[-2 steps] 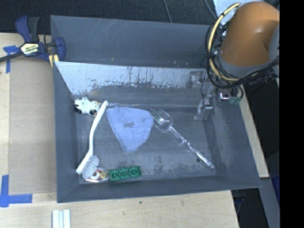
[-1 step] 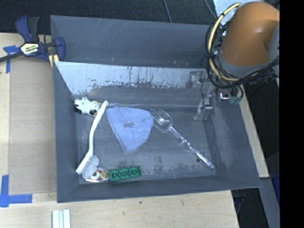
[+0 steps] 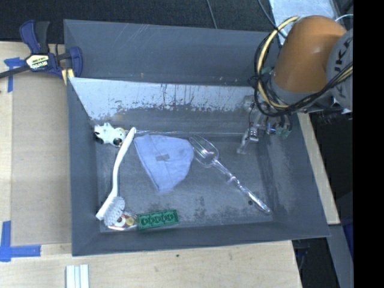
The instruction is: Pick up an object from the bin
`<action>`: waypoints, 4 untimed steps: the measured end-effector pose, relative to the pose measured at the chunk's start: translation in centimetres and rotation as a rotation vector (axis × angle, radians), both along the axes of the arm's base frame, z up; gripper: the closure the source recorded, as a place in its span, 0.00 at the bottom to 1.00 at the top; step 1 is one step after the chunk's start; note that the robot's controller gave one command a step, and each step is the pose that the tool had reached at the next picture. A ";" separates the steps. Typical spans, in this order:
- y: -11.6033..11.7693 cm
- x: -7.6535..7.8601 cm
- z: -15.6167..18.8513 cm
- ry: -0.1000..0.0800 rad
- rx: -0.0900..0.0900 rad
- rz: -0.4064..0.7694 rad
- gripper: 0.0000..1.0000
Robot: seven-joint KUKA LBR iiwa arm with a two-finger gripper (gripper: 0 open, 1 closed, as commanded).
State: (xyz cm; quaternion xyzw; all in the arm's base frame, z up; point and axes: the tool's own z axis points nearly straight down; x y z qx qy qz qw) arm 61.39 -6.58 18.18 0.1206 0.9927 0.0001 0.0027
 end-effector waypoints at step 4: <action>4.4 1.2 -11.0 0.008 0.001 -0.104 0.00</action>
Offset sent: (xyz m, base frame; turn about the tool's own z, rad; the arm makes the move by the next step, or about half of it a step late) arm 0.0077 0.0125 -0.0833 0.1169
